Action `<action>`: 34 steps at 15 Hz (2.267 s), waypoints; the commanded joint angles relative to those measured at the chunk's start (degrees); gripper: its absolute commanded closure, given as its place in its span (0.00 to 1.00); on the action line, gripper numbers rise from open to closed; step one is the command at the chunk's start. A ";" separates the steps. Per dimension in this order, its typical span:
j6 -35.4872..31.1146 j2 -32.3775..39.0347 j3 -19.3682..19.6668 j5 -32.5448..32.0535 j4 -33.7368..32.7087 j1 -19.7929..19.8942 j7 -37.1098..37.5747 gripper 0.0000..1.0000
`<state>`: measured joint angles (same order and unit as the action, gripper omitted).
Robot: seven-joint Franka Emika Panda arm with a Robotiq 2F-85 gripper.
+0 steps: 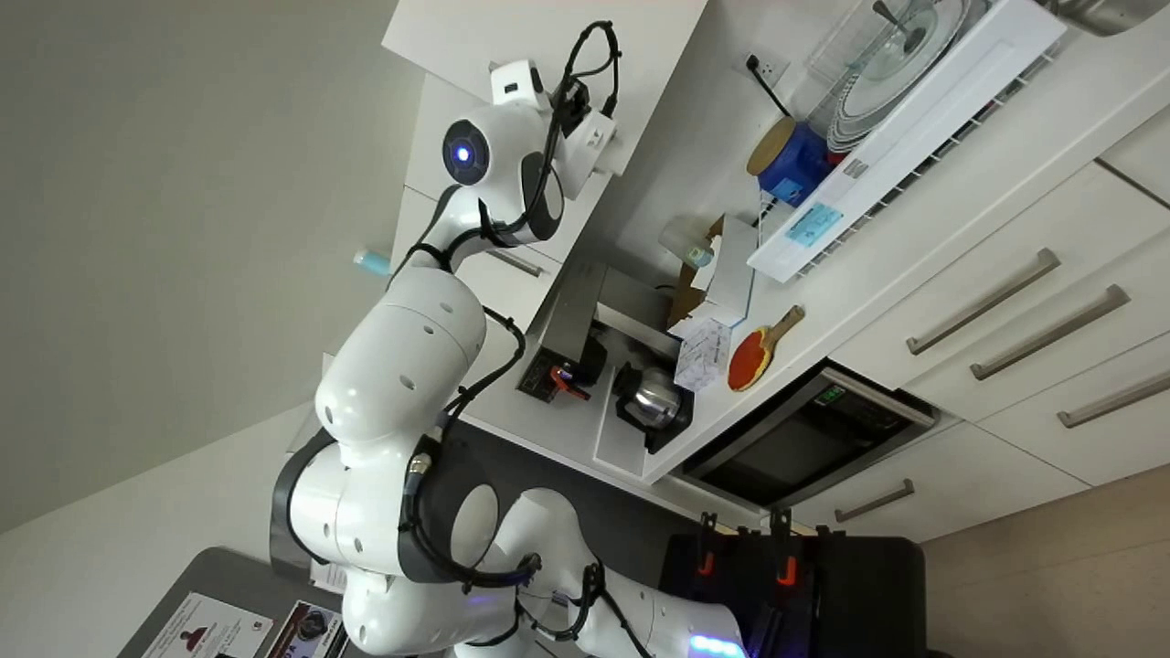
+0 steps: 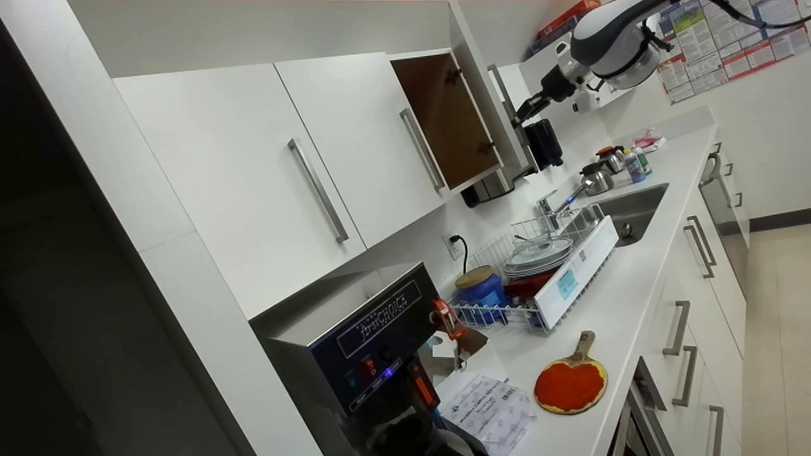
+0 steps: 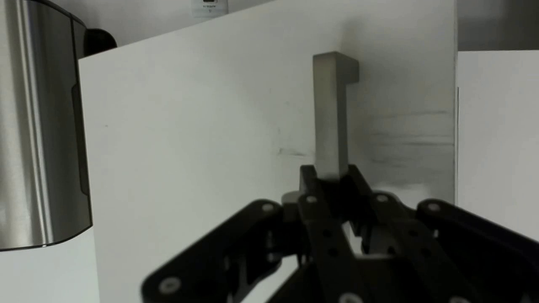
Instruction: Open the right cupboard drawer on top of the rack
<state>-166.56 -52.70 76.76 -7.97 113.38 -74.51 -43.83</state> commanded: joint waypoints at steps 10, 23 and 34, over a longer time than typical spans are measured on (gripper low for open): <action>12.81 -11.17 -9.89 4.42 1.47 6.16 0.90 0.40; 7.18 1.02 -22.56 4.73 13.54 24.42 16.33 0.00; 6.97 20.33 -45.78 4.47 21.01 56.50 22.94 0.00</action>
<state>-159.78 -39.00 38.21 -3.47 134.84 -27.60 -24.03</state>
